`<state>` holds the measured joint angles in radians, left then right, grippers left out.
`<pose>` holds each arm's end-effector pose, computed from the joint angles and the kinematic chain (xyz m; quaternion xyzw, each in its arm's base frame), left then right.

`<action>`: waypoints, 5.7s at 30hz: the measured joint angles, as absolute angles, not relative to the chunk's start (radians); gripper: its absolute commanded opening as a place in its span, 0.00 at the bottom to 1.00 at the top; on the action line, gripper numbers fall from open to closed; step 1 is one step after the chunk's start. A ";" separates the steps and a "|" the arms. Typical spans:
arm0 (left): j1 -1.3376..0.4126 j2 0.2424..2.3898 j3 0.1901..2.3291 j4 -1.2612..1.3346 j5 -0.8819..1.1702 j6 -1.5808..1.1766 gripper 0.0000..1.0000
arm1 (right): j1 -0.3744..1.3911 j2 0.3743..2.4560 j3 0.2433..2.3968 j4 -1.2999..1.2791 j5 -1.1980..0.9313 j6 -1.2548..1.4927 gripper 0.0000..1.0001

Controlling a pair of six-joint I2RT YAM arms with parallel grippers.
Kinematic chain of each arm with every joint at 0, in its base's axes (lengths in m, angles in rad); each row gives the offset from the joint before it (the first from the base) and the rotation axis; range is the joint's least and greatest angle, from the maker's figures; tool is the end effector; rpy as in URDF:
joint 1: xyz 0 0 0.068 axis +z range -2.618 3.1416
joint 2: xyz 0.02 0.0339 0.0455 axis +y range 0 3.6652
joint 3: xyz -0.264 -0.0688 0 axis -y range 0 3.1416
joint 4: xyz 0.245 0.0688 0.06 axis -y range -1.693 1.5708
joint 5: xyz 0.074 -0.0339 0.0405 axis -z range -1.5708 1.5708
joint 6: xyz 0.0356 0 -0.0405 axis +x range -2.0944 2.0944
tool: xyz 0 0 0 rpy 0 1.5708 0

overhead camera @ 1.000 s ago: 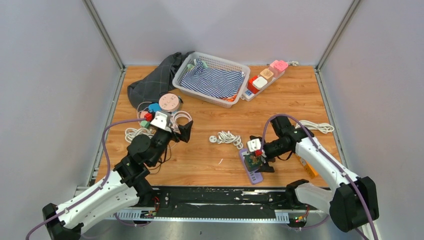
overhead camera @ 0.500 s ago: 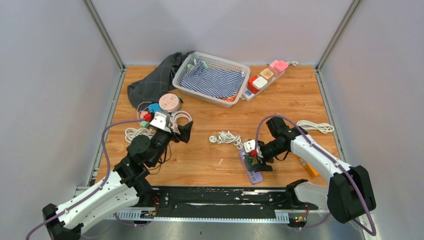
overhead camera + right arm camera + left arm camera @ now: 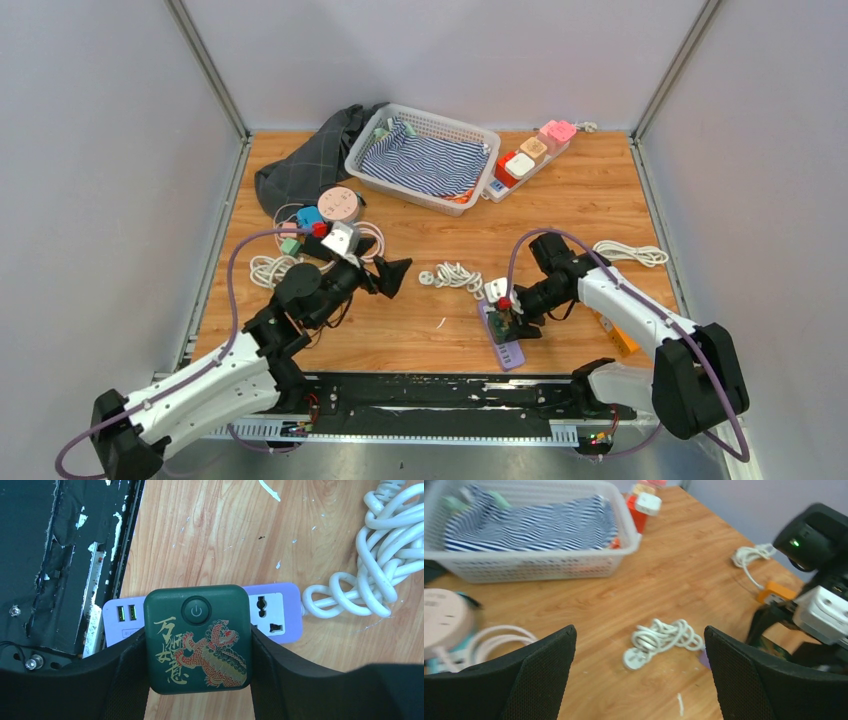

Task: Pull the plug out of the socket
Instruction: Remove the plug from the socket.

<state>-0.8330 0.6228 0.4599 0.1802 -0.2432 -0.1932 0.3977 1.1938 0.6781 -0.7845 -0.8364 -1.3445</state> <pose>0.1177 -0.1168 0.2888 0.1367 0.6877 -0.2734 0.6585 0.1665 0.0986 0.1960 -0.7280 0.5412 0.3020 0.2932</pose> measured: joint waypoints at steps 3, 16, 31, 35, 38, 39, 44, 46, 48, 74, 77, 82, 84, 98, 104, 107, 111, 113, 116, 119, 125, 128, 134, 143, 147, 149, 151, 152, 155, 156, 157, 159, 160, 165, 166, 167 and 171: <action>-0.833 0.720 0.439 0.226 -0.138 -0.276 0.94 | 0.390 1.194 0.679 -0.780 -0.831 -1.309 0.00; -0.966 1.059 0.364 0.419 -0.002 -0.573 0.99 | 0.232 1.240 0.721 -0.597 -0.706 -0.863 0.00; -1.301 1.500 0.525 0.601 -0.258 -0.350 0.98 | 0.212 1.267 0.744 -0.514 -0.675 -0.591 0.00; -1.320 1.609 0.543 0.720 -0.297 -0.275 0.97 | 0.211 1.272 0.748 -0.514 -0.676 -0.577 0.00; -1.320 1.695 0.543 0.811 -0.314 -0.240 0.96 | 0.207 1.273 0.750 -0.514 -0.680 -0.571 0.00; -1.321 1.718 0.543 0.835 -0.319 -0.231 0.96 | 0.207 1.273 0.750 -0.514 -0.681 -0.570 0.00; -1.322 1.788 0.556 0.901 -0.356 -0.192 0.94 | 0.206 1.274 0.750 -0.514 -0.683 -0.570 0.00; -1.322 1.811 0.582 0.915 -0.363 -0.180 0.91 | 0.206 1.274 0.750 -0.514 -0.683 -0.570 0.00; -1.322 1.837 0.611 0.929 -0.361 -0.167 0.91 | 0.204 1.274 0.750 -0.514 -0.685 -0.570 0.00; -1.338 1.980 0.734 0.929 -0.467 -0.136 0.00 | 0.182 1.278 0.753 -0.521 -0.718 -0.565 0.00; -1.338 1.967 0.733 0.916 -0.443 -0.168 0.00 | 0.176 1.263 0.751 -0.543 -0.728 -0.594 0.00; -1.339 1.961 0.767 0.859 -0.407 -0.247 0.00 | 0.177 1.184 0.709 -0.547 -0.712 -0.630 0.00; -1.339 1.961 0.792 0.826 -0.399 -0.280 0.00 | 0.177 1.142 0.696 -0.548 -0.693 -0.644 0.00; -1.340 1.961 0.810 0.788 -0.380 -0.375 0.00 | 0.210 1.195 0.756 -0.627 -0.670 -0.717 0.00; -1.340 1.961 0.794 0.799 -0.382 -0.369 0.00 | 0.206 1.252 0.785 -0.640 -0.683 -0.678 0.00; -1.340 1.961 0.789 0.806 -0.381 -0.363 0.00 | 0.200 1.269 0.792 -0.641 -0.686 -0.657 0.00; -1.339 1.960 0.779 0.819 -0.381 -0.363 0.00 | 0.200 1.288 0.805 -0.647 -0.688 -0.645 0.00; -1.338 1.959 0.772 0.829 -0.381 -0.363 0.00 | 0.200 1.291 0.807 -0.647 -0.690 -0.645 0.00; -1.338 1.955 0.770 0.829 -0.377 -0.361 0.00 | 0.200 1.289 0.806 -0.648 -0.696 -0.656 0.00; -1.338 1.953 0.768 0.828 -0.368 -0.356 0.00 | 0.200 1.267 0.786 -0.638 -0.702 -0.681 0.00; -1.336 1.953 0.768 0.822 -0.348 -0.356 0.00 | 0.200 1.224 0.746 -0.624 -0.714 -0.747 0.00; -1.331 1.953 0.768 0.819 -0.332 -0.368 0.00 | 0.200 1.209 0.732 -0.624 -0.726 -0.797 0.00; -1.317 1.953 0.765 0.828 -0.285 -0.401 0.00 | 0.200 1.188 0.720 -0.633 -0.742 -0.867 0.00; -1.298 1.953 0.742 0.871 -0.239 -0.427 0.00 | 0.189 1.237 0.749 -0.638 -0.756 -0.792 0.00; -1.291 1.953 0.732 0.889 -0.225 -0.436 0.00 | 0.187 1.279 0.778 -0.645 -0.751 -0.731 0.00; -1.287 1.953 0.730 0.895 -0.219 -0.443 0.00 | 0.186 1.291 0.789 -0.648 -0.748 -0.714 0.00; -1.283 1.953 0.727 0.901 -0.212 -0.447 0.00 | 0.186 1.299 0.796 -0.649 -0.747 -0.700 0.00; -1.283 1.953 0.727 0.901 -0.211 -0.447 0.00 | 0.186 1.300 0.796 -0.649 -0.747 -0.697 0.00; -1.282 1.953 0.726 0.903 -0.210 -0.447 0.00 | 0.185 1.297 0.796 -0.649 -0.748 -0.699 0.00; -1.281 1.953 0.726 0.904 -0.210 -0.447 0.00 | 0.184 1.293 0.795 -0.648 -0.748 -0.702 0.00; -1.281 1.953 0.726 0.905 -0.209 -0.445 0.00 | 0.184 1.288 0.792 -0.648 -0.748 -0.709 0.00; -1.281 1.953 0.726 0.905 -0.209 -0.442 0.00 | 0.182 1.267 0.778 -0.643 -0.751 -0.731 0.00; -1.281 1.953 0.726 0.907 -0.208 -0.442 0.00 | 0.181 1.253 0.769 -0.643 -0.753 -0.746 0.00; -1.288 1.953 0.726 0.918 -0.201 -0.442 0.00 | 0.168 1.156 0.712 -0.652 -0.785 -0.873 0.00; -1.289 1.953 0.726 0.919 -0.200 -0.442 0.00 | 0.165 1.146 0.707 -0.655 -0.793 -0.898 0.00; -1.289 1.953 0.726 0.921 -0.200 -0.442 0.00 | 0.162 1.140 0.704 -0.658 -0.801 -0.921 0.00; -1.289 1.953 0.726 0.924 -0.199 -0.443 0.00 | 0.154 1.139 0.703 -0.659 -0.814 -0.936 0.00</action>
<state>-1.2888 1.9533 0.7261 0.9237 -0.1993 -0.4431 0.1543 1.1393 0.7029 -0.6586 -0.8143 -0.9363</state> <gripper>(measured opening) 0.536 0.634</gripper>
